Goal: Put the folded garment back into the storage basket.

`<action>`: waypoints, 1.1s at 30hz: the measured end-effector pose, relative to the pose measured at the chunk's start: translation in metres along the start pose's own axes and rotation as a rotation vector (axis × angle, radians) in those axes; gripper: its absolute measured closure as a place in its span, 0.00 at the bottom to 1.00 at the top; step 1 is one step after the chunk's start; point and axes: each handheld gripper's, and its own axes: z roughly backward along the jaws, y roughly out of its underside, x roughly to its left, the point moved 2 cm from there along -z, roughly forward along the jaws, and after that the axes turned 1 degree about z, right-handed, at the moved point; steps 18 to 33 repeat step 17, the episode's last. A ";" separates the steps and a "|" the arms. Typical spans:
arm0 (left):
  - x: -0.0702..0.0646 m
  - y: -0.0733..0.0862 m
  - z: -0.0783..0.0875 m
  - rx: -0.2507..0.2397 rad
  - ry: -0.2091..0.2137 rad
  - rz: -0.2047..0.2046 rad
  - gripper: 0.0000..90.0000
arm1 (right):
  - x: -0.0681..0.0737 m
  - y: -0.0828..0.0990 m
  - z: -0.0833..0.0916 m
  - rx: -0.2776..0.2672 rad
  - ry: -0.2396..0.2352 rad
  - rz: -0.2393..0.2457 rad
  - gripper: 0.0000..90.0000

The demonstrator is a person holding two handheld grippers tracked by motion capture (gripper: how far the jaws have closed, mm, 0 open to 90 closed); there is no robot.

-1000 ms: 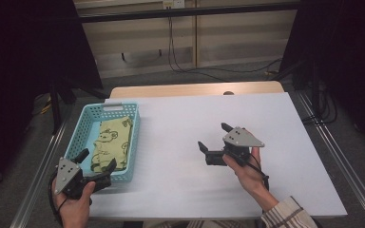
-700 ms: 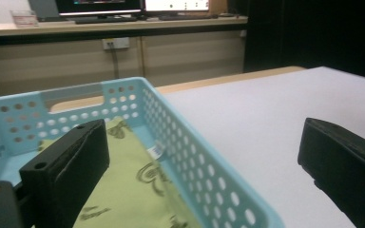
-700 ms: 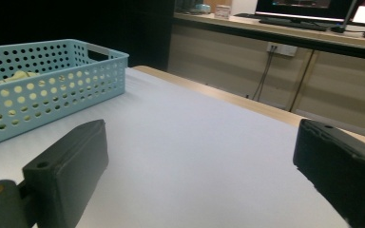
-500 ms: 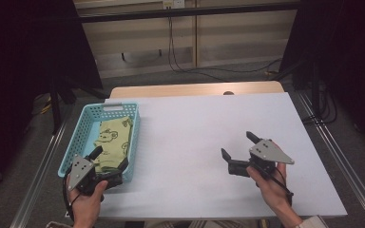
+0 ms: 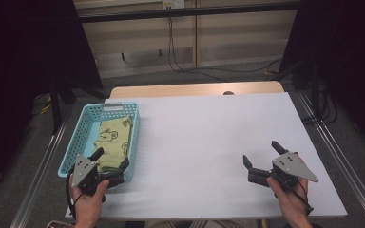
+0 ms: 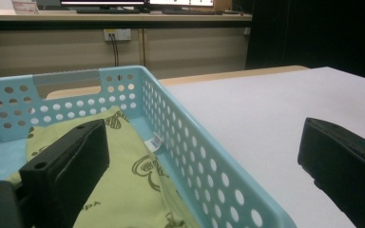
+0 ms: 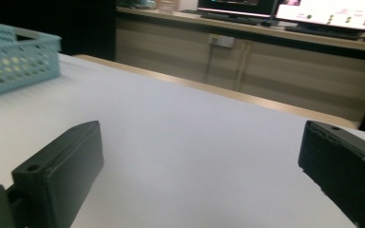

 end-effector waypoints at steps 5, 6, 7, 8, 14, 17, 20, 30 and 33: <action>0.001 0.002 0.008 -0.002 -0.025 0.024 0.03 | -0.007 0.009 0.021 -0.007 -0.008 -0.074 0.00; 0.001 0.002 0.008 -0.002 -0.025 0.024 0.03 | -0.007 0.009 0.021 -0.007 -0.008 -0.074 0.00; 0.001 0.003 0.008 0.003 -0.033 0.017 0.03 | -0.008 0.009 0.025 -0.014 -0.003 -0.080 0.00; 0.001 0.004 0.009 0.003 -0.039 0.007 0.03 | -0.010 0.013 0.027 -0.012 -0.004 -0.066 0.00; 0.005 0.004 0.010 -0.014 -0.023 0.026 0.03 | -0.013 0.014 0.020 -0.016 -0.004 -0.054 0.00; 0.008 0.004 0.010 -0.010 -0.037 0.036 0.03 | -0.013 0.013 0.017 -0.022 -0.005 -0.061 0.00; 0.008 0.004 0.010 -0.010 -0.037 0.036 0.03 | -0.013 0.013 0.017 -0.022 -0.005 -0.061 0.00; 0.008 0.004 0.010 -0.010 -0.037 0.036 0.03 | -0.013 0.013 0.017 -0.022 -0.005 -0.061 0.00; 0.008 0.004 0.010 -0.010 -0.037 0.036 0.03 | -0.013 0.013 0.017 -0.022 -0.005 -0.061 0.00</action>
